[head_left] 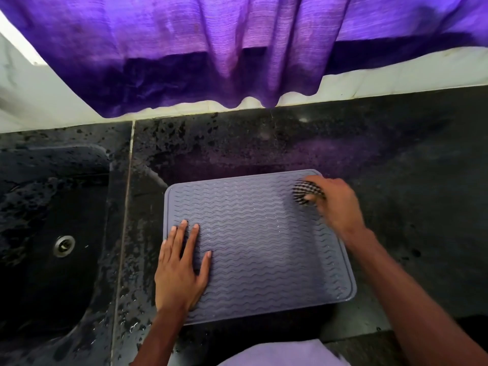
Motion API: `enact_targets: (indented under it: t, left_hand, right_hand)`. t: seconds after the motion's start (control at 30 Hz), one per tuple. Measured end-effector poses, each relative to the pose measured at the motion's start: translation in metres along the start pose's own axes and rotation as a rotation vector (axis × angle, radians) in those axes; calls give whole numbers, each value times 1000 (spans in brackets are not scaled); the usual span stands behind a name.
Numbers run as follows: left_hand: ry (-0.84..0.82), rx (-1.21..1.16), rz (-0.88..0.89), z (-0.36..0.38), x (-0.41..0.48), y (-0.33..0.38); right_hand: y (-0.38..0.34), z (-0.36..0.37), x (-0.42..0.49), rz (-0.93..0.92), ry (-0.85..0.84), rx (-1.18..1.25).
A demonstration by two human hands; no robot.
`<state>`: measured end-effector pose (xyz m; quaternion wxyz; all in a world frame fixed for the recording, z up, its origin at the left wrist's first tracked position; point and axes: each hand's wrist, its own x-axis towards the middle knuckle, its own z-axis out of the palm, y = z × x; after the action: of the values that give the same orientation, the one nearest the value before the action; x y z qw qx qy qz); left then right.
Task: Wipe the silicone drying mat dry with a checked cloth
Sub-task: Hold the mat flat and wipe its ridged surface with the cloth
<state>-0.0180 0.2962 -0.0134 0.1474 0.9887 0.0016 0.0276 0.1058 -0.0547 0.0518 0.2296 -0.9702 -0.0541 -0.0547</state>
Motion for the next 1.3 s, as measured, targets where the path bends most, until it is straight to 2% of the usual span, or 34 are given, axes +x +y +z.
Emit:
enact_targets:
  t: [0.1, 0.17, 0.33, 0.6, 0.77, 0.8, 0.87, 0.97, 1.03, 1.1, 1.3]
  left_hand:
    - [-2, 10, 4, 0, 0, -1]
    - [-2, 15, 8, 0, 1, -1]
    - [11, 20, 12, 1, 1, -1]
    - [26, 25, 5, 1, 1, -1]
    - [48, 18, 21, 3, 0, -1]
    - [59, 11, 21, 4, 0, -2]
    - [108, -8, 16, 5, -2, -3]
    - [204, -22, 63, 7, -9, -1]
    - [203, -22, 103, 8, -16, 2]
    - [174, -28, 122, 10, -21, 3]
    - [157, -97, 127, 14, -21, 1]
  right_hand:
    - [-58, 36, -1, -188, -7, 102]
    - [-78, 58, -6, -216, -73, 57]
    - [-58, 56, -14, -231, -102, -123]
    - [34, 0, -20, -24, -92, -249]
    - [25, -8, -14, 79, -62, -352]
    - [17, -5, -13, 100, -28, -331]
    - [-2, 6, -13, 97, 35, -142]
    - [-36, 27, -15, -87, -6, 170]
    - [-55, 46, -16, -153, -56, 161]
    - [-63, 62, -17, -137, -51, 83]
    - [-82, 80, -19, -96, 56, 73]
